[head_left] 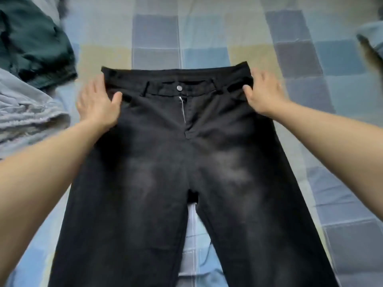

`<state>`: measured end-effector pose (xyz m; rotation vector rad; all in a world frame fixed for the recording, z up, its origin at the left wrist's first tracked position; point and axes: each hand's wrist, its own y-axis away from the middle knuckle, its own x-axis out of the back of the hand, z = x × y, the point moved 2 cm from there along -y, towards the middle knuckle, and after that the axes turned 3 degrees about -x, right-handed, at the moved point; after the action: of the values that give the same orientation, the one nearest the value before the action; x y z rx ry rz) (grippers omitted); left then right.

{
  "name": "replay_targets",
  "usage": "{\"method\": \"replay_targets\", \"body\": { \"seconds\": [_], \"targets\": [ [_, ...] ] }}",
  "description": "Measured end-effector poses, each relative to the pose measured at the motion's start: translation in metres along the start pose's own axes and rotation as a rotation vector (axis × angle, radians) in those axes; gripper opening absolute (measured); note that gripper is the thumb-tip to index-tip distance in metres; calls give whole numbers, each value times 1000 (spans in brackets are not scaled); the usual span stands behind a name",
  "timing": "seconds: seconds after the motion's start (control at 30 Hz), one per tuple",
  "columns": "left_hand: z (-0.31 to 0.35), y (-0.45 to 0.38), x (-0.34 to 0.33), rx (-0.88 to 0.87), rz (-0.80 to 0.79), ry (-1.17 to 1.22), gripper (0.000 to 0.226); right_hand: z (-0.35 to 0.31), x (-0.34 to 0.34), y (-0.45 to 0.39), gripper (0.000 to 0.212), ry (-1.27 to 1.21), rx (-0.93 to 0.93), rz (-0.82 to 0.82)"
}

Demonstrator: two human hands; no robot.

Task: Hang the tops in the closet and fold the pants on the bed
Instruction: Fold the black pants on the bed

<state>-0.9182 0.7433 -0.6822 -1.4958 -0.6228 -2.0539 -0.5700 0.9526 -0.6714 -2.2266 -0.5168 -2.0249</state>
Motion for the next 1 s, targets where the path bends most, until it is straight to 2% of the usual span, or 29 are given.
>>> {"method": "replay_targets", "body": {
  "seconds": [0.07, 0.17, 0.27, 0.37, 0.43, 0.47, 0.53, 0.57, 0.6, 0.67, 0.73, 0.8, 0.9, 1.0],
  "targets": [
    [-2, 39, -33, -166, -162, -94, 66, -3, -38, 30, 60, 102, 123, -109],
    [-7, 75, -60, -303, -235, -254, 63, -1, -68, 58, 58, 223, 187, -133],
    [-6, 108, -68, -260, -234, -265, 60, 9, -78, 85, 56, 207, 171, -113],
    [14, 147, -63, -209, -265, -125, 61, 30, -67, 126, 58, 181, 143, -81],
    [37, 182, -57, -311, -259, -38, 63, 53, -63, 159, 68, 142, 62, -60],
    [49, 203, -54, -434, -253, -30, 63, 69, -59, 177, 73, 90, -27, -57],
    [62, 245, -56, -704, -293, -121, 63, 101, -54, 212, 78, -132, -289, -92],
    [62, 264, -59, -774, -360, -187, 63, 117, -52, 231, 75, -249, -406, -109],
    [58, 279, -64, -763, -447, -244, 65, 130, -52, 247, 69, -340, -481, -129],
    [55, 301, -70, -618, -596, -302, 69, 152, -49, 279, 52, -487, -553, -213],
    [69, 314, -65, -501, -660, -302, 72, 161, -45, 313, 41, -653, -594, -376],
    [94, 326, -52, -421, -679, -230, 67, 163, -41, 337, 40, -745, -592, -502],
    [130, 357, -35, -305, -656, 78, 55, 146, -21, 360, 50, -760, -426, -493],
    [169, 386, -17, -48, -782, 578, 51, 109, 8, 381, 67, -678, -183, -453]
  ]
}}
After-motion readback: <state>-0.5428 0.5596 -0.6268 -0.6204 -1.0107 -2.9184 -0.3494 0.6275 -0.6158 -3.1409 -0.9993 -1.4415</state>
